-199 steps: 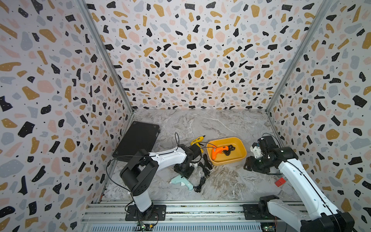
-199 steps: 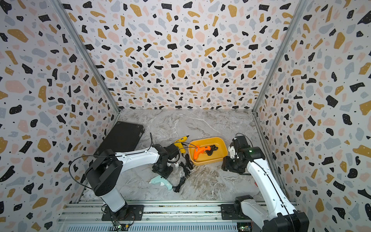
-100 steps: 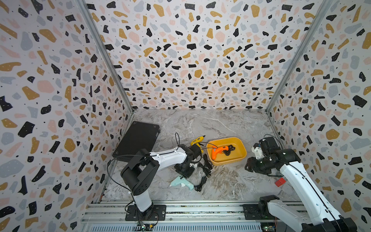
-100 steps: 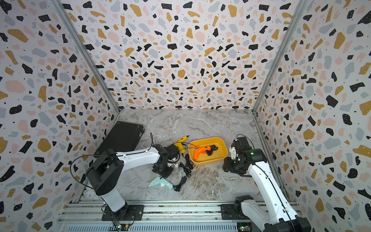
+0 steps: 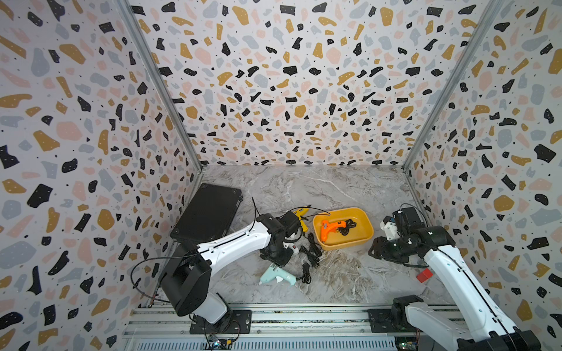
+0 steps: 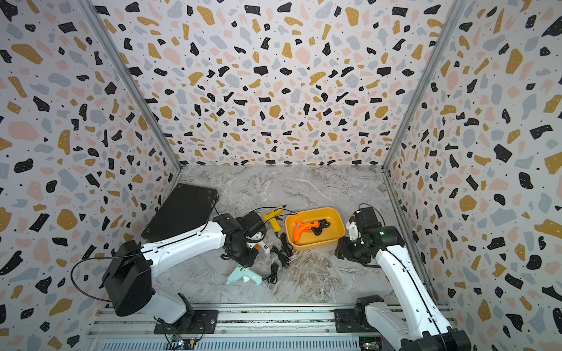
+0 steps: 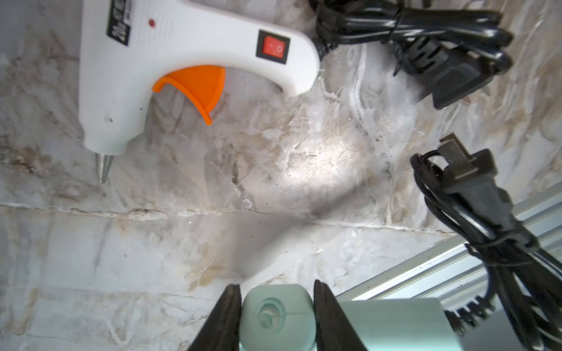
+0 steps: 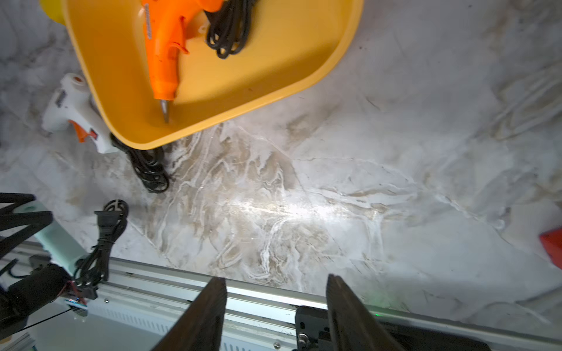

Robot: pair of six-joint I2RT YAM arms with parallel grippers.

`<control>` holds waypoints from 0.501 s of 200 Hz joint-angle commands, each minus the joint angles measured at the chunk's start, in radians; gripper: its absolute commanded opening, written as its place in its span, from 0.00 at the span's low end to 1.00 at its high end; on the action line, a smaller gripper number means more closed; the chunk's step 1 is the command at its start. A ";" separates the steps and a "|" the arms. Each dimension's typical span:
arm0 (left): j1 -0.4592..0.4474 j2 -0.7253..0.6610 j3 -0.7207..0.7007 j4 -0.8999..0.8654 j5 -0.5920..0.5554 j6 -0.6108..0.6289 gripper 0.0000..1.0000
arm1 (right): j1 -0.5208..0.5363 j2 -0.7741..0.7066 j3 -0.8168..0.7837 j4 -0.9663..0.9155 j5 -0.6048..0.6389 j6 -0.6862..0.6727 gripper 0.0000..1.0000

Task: Put the hot melt glue gun into the storage box
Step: Pick up the hot melt adhesive gun from the center of the board.

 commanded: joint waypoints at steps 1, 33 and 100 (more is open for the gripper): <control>-0.002 0.010 0.044 -0.043 0.081 -0.034 0.07 | 0.000 -0.040 0.005 0.104 -0.185 0.010 0.57; 0.003 0.070 0.066 -0.009 0.153 -0.091 0.06 | 0.029 -0.041 -0.001 0.265 -0.436 0.014 0.58; 0.041 0.183 0.197 0.031 0.264 -0.224 0.03 | 0.073 -0.092 -0.082 0.406 -0.562 0.095 0.58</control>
